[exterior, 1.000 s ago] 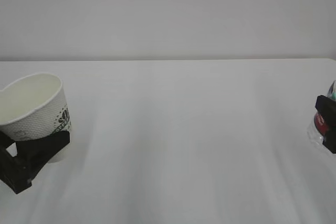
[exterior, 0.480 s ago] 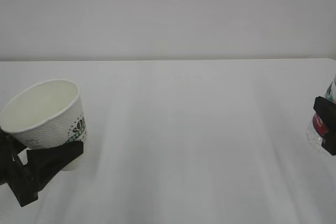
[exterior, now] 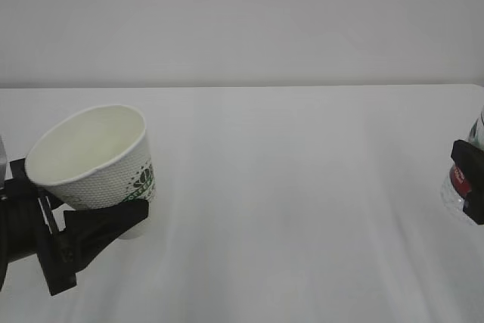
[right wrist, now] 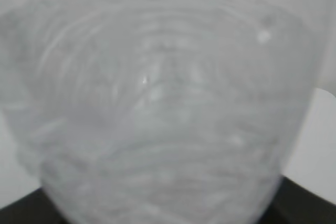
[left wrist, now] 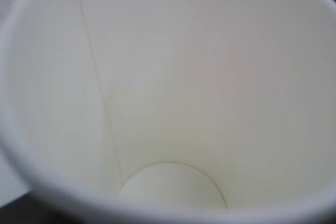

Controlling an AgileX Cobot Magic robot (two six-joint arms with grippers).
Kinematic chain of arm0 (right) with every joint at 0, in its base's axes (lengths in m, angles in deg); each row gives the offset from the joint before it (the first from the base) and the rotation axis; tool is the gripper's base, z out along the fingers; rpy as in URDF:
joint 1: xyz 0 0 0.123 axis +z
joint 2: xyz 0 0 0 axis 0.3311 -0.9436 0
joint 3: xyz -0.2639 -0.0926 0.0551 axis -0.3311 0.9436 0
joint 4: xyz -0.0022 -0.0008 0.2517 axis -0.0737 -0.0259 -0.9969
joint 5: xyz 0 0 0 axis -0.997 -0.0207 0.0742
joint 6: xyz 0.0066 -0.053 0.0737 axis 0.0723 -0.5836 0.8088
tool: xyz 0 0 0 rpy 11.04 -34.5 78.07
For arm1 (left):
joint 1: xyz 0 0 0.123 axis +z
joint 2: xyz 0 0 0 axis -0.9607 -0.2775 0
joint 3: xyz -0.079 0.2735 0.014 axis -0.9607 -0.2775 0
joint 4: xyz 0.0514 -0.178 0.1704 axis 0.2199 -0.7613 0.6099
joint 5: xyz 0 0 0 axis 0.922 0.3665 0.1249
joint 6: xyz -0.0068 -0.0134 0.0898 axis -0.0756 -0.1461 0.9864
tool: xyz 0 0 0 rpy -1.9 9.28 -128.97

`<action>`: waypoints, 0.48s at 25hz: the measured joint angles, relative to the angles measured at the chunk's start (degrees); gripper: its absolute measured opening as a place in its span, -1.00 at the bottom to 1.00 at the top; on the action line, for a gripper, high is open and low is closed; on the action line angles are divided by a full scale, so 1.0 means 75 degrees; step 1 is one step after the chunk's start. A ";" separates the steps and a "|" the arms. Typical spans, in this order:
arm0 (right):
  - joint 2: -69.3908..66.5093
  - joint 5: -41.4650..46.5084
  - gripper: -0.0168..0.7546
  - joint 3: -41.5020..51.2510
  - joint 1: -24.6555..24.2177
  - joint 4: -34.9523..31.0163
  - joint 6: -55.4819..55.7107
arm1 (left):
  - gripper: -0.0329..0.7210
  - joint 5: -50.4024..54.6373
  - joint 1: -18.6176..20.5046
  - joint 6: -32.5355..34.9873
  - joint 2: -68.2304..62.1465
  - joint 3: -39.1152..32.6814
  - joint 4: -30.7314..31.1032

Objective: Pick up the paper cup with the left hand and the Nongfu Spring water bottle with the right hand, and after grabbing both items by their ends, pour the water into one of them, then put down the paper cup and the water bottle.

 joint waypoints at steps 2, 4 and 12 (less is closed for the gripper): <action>0.0000 0.0015 0.21 0.0000 0.0000 0.0000 0.0000 | 0.46 0.0112 -0.0152 -0.0072 0.0000 0.0134 0.0014; 0.0000 0.0028 0.21 0.0000 0.0000 0.0000 0.0000 | 0.46 0.0329 -0.0364 -0.0124 0.0000 0.0270 0.0043; 0.0000 0.0028 0.21 0.0000 0.0000 0.0000 0.0000 | 0.44 0.0588 -0.0896 -0.0184 -0.0014 0.0592 0.0127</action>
